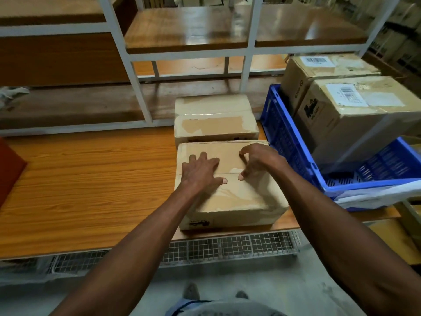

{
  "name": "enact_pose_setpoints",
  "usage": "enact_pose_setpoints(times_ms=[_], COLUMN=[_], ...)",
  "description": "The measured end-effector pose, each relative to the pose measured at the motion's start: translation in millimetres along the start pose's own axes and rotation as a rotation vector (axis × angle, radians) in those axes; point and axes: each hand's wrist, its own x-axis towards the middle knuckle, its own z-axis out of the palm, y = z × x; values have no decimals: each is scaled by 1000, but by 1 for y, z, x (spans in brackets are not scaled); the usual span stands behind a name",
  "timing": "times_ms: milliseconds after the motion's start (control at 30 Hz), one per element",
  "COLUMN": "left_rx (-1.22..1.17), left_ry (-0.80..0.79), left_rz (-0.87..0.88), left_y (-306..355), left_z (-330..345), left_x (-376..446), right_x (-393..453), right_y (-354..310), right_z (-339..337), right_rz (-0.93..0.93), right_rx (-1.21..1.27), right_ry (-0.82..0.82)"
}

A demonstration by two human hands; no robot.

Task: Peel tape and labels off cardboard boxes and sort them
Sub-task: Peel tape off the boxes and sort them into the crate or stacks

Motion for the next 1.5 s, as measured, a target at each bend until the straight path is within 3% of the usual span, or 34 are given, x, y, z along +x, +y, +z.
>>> enact_pose_setpoints(times_ms=[167,300,500,667,800,900,1100,1167,1333,1433,1500], left_rx=[-22,-46,-48,-183,-213,-237,-93,-133,-279,-311,-398], left_ry=[-38,-46,-181,-115,-50,24,277,266,54,122,187], left_rz=[3,-8,4,-106,-65,-83,-77,-43,9,-8,-71], left_y=[-5,-4,4,-19,-29,-24,-2,-10,-42,-42,-36], left_z=[-7,-15,-12,13,22,21,31,35,38,47,49], left_x=[3,4,-18,-31,-38,-42,-70,-80,-99,-108,-111], right_x=[-8,-11,-22,-53,-82,-92,-91,-96,-114,-116,-115], right_y=[-13,-28,-18,1,-2,-8,-15,-10,14,22,23], right_z=[1,29,30,51,80,103,111,106,123,143,147], right_rz=[-6,-31,-22,2,41,20,32,25,22,-6,-19], right_rx=[-136,-224,-54,247,22,11,68,114,298,326,378], right_ry=[-124,19,171,235,462,546,531,489,290,238,344])
